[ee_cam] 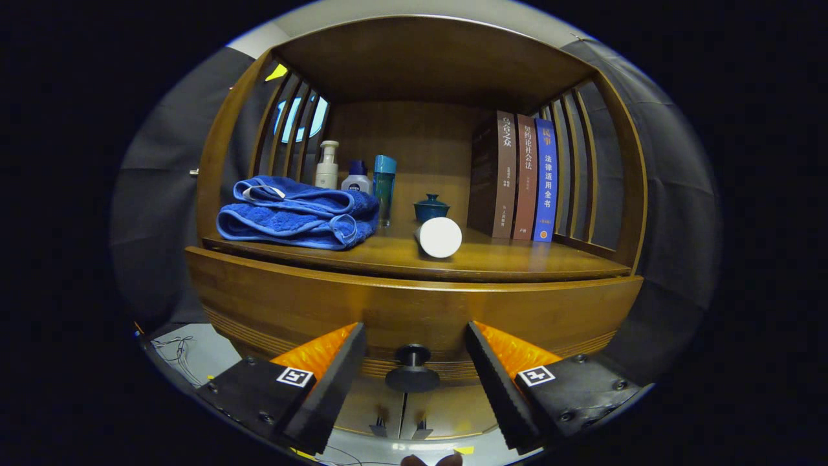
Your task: Pull open the drawer, take out the items inside it, and place them on the countertop above the cabinet.
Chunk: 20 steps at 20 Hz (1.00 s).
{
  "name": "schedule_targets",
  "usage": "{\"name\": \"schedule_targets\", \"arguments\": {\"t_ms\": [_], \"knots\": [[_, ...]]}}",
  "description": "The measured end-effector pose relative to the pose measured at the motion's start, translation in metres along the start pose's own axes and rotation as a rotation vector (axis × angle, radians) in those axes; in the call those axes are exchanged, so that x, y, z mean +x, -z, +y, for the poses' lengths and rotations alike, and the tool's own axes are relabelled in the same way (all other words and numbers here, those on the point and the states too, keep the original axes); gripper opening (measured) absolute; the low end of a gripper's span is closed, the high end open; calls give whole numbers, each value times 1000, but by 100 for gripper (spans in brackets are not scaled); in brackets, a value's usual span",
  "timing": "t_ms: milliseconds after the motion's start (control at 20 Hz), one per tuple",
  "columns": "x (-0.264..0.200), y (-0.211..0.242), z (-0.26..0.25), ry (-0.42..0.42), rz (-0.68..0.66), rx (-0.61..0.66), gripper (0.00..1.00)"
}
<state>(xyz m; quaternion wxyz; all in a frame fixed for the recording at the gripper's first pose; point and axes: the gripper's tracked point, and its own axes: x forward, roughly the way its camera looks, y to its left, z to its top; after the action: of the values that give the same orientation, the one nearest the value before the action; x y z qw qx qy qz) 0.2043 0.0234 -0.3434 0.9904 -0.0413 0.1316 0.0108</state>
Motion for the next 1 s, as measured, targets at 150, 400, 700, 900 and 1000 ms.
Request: {"name": "schedule_targets", "arguments": {"t_ms": [150, 400, 700, 900, 1000], "knots": [[7, -2, 0, 4, 5, -6, 99], [9, 1, 1, 14, 3, -38, 99], [7, -1, 2, -9, 9, -50, 99], [-12, -27, 0, -15, -41, -56, 100], [-28, -52, 4, -30, -85, -58, 99]]}}
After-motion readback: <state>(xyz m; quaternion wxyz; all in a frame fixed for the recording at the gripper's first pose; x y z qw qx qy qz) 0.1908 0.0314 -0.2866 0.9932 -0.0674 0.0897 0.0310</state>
